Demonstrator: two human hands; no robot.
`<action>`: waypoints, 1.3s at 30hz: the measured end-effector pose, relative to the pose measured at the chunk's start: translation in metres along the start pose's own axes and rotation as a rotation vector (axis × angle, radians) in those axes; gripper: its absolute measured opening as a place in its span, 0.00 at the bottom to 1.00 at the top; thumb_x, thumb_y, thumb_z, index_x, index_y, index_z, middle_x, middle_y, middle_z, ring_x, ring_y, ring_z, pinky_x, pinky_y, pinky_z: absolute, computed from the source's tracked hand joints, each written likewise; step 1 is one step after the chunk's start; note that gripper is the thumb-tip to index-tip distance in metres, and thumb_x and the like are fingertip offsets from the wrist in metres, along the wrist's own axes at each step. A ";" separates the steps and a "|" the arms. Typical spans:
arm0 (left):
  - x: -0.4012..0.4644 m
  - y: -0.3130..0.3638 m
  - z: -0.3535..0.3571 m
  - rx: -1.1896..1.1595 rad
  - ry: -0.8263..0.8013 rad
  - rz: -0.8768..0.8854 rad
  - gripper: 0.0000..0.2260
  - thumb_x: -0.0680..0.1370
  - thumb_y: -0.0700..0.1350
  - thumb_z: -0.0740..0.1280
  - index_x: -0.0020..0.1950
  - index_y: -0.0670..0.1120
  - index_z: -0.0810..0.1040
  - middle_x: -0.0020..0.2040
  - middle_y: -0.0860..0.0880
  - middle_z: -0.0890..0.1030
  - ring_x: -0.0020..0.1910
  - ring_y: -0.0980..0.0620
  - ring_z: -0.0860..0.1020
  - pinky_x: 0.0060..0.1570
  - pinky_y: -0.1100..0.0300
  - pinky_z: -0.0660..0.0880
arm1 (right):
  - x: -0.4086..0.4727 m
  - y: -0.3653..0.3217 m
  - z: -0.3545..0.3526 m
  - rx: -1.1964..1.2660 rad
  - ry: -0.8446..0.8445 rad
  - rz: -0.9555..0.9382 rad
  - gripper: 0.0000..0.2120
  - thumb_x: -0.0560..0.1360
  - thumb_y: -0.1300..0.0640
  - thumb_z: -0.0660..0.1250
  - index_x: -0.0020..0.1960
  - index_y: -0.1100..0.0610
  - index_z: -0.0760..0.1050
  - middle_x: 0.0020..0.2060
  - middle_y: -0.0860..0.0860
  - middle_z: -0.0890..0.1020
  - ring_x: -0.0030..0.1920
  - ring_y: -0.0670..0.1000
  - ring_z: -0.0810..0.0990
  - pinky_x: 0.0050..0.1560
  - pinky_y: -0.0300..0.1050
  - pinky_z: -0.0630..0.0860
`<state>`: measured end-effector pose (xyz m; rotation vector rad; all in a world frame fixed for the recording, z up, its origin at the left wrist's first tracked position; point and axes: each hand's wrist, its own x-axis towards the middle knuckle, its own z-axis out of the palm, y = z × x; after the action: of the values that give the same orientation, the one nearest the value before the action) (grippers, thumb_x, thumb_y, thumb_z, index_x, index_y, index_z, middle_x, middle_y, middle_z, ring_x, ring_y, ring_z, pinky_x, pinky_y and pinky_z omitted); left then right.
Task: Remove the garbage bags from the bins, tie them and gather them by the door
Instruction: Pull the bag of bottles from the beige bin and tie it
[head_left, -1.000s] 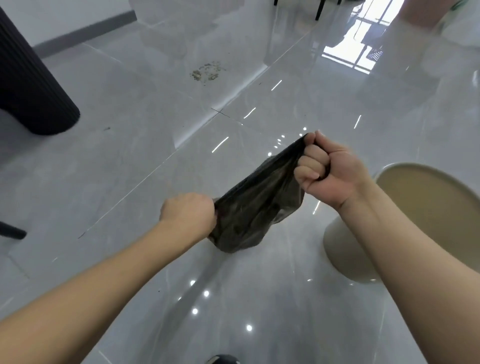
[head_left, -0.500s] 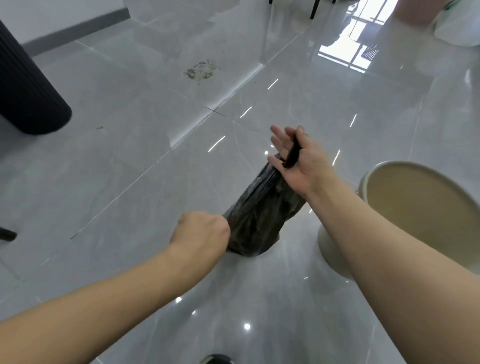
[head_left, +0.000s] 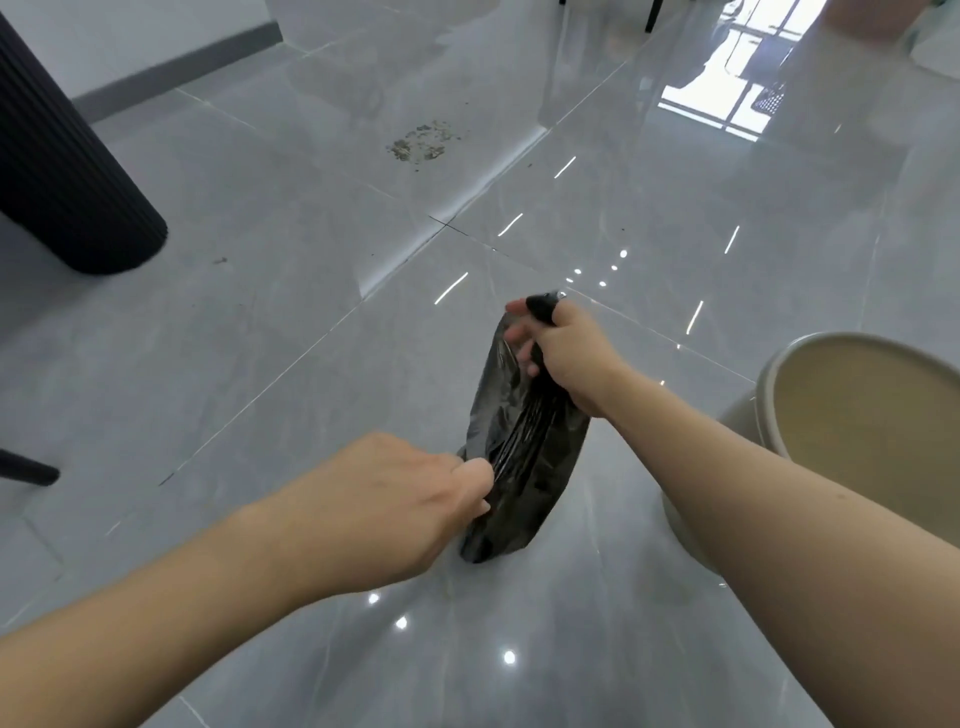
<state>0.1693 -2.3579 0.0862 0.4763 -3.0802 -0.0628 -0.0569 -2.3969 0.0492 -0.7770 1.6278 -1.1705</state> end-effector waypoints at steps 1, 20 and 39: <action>0.003 -0.005 -0.004 -0.016 -0.010 0.020 0.12 0.81 0.52 0.52 0.39 0.50 0.61 0.29 0.52 0.67 0.23 0.50 0.65 0.21 0.57 0.61 | 0.000 0.003 0.001 -0.109 -0.062 0.007 0.13 0.80 0.65 0.55 0.52 0.55 0.77 0.38 0.52 0.79 0.23 0.45 0.69 0.24 0.37 0.67; 0.026 -0.084 0.014 -0.230 0.170 -0.234 0.13 0.79 0.53 0.57 0.46 0.48 0.77 0.47 0.52 0.79 0.44 0.48 0.76 0.46 0.49 0.73 | -0.036 0.024 0.023 -0.378 -0.652 0.332 0.24 0.64 0.37 0.74 0.48 0.55 0.80 0.42 0.47 0.85 0.46 0.48 0.83 0.54 0.45 0.76; 0.081 -0.077 -0.005 -0.821 0.072 -0.332 0.09 0.82 0.44 0.59 0.45 0.50 0.77 0.62 0.58 0.78 0.67 0.61 0.67 0.73 0.58 0.52 | -0.041 -0.010 0.015 -0.168 -0.603 0.337 0.10 0.71 0.56 0.72 0.47 0.62 0.82 0.49 0.57 0.85 0.52 0.57 0.83 0.61 0.55 0.77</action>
<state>0.1153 -2.4564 0.0892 0.8633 -2.5356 -1.2013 -0.0291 -2.3693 0.0710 -0.8220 1.2848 -0.4951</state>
